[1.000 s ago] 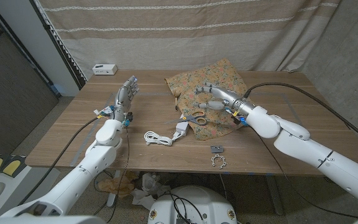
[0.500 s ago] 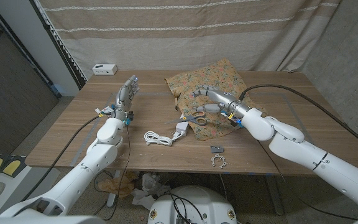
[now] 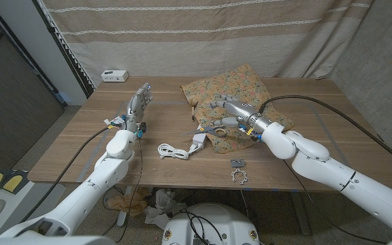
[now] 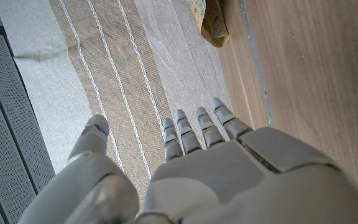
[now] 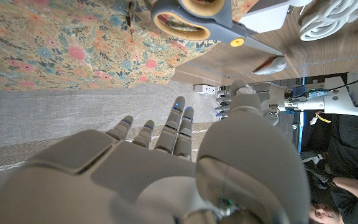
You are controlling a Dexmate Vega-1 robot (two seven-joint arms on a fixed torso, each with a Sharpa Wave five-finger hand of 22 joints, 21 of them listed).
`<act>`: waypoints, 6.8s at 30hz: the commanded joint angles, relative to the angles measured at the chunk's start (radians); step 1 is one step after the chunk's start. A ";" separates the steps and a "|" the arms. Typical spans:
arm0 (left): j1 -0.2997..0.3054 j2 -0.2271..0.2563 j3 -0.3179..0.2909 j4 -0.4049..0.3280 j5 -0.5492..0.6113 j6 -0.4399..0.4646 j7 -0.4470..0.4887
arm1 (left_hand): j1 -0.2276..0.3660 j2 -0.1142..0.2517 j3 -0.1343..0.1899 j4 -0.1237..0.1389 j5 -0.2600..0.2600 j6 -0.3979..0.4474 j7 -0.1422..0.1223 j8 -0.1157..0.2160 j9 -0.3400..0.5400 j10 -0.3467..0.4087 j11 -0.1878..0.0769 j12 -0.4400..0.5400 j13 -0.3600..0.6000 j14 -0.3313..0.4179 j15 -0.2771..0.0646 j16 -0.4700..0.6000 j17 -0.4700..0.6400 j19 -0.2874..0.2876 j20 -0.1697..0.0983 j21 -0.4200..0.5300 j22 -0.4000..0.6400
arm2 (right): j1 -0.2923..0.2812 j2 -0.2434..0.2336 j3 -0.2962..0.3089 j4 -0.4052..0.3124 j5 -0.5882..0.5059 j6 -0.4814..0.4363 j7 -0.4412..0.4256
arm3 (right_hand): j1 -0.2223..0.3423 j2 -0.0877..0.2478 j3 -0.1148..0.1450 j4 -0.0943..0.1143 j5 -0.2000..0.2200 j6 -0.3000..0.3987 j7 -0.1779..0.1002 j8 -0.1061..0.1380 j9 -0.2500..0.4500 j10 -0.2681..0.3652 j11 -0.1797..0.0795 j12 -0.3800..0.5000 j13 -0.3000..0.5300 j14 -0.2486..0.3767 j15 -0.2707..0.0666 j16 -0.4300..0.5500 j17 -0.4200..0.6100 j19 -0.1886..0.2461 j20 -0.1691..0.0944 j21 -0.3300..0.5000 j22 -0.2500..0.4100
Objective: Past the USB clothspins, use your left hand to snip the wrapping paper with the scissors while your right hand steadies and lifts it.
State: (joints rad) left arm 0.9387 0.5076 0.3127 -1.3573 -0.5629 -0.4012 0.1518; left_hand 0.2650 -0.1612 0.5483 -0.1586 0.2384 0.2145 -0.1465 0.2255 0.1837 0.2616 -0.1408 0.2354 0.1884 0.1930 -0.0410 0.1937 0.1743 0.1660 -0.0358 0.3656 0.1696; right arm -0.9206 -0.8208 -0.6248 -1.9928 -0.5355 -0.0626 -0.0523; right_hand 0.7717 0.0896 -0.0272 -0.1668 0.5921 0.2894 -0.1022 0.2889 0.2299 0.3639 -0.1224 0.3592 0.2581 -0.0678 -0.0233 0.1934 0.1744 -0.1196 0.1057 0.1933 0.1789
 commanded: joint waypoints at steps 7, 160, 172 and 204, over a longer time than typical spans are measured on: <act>0.024 0.014 -0.009 -0.017 -0.009 0.001 -0.004 | 0.010 0.000 -0.006 0.002 0.006 0.008 0.001 -0.005 0.005 0.004 0.000 -0.008 0.003 0.000 -0.104 -0.004 0.002 0.010 -0.044 -0.007 0.004 | 0.017 0.026 -0.045 0.004 -0.046 -0.058 0.064 | 0.004 0.001 -0.009 0.020 0.003 0.014 0.013 0.010 0.007 -0.003 0.012 0.007 0.011 0.001 0.002 0.003 0.008 0.004 0.002 0.008 0.003; 0.043 -0.003 -0.018 0.007 -0.029 -0.049 -0.027 | 0.002 0.005 -0.042 0.006 0.015 -0.029 0.004 -0.022 0.004 0.034 0.004 -0.021 0.004 0.005 -0.112 -0.006 0.002 0.041 -0.050 -0.082 0.006 | 0.150 0.089 -0.188 0.002 -0.220 -0.130 0.322 | 0.084 0.072 0.047 0.044 -0.133 0.146 0.013 0.106 0.115 0.104 0.014 0.068 0.103 0.085 -0.010 0.016 0.011 0.031 0.004 0.012 0.005; 0.039 -0.005 -0.017 0.011 -0.031 -0.050 -0.032 | 0.002 0.006 -0.044 0.007 0.015 -0.027 0.005 -0.022 0.004 0.037 0.005 -0.021 0.004 0.005 -0.111 -0.006 0.002 0.042 -0.049 -0.086 0.007 | 0.149 0.092 -0.185 0.006 -0.225 -0.133 0.320 | 0.113 0.088 0.068 0.036 -0.136 0.127 -0.011 0.102 0.124 0.103 0.007 0.070 0.114 0.090 -0.012 0.016 0.011 0.040 0.001 0.015 0.005; 0.044 -0.010 -0.017 0.013 -0.030 -0.056 -0.028 | 0.001 0.008 -0.048 0.008 0.016 -0.024 0.002 -0.024 0.004 0.042 0.003 -0.022 0.005 0.006 -0.109 -0.006 0.002 0.047 -0.045 -0.096 0.007 | 0.142 0.106 -0.195 0.048 -0.242 -0.097 0.260 | 0.258 0.081 0.151 0.021 -0.159 0.288 -0.076 0.155 0.127 0.294 -0.072 0.187 0.173 0.243 -0.107 0.050 0.017 0.129 -0.022 0.032 0.005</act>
State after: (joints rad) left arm 0.9819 0.4979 0.2957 -1.3408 -0.5938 -0.4583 0.1206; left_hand 0.2650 -0.1613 0.5028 -0.1517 0.2500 0.1858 -0.1428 0.2001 0.1837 0.2957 -0.1356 0.2111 0.1883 0.1931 -0.0410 0.1887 0.1741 0.2090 -0.0395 0.2736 0.1746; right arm -0.7754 -0.7201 -0.8165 -1.9664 -0.7742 -0.1776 0.2362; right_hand 1.0047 0.1676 0.1164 -0.1447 0.4362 0.5440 -0.1632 0.4323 0.3580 0.6232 -0.1843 0.5241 0.4208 0.1509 -0.0376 0.2370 0.1884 -0.0013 0.0839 0.2165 0.1789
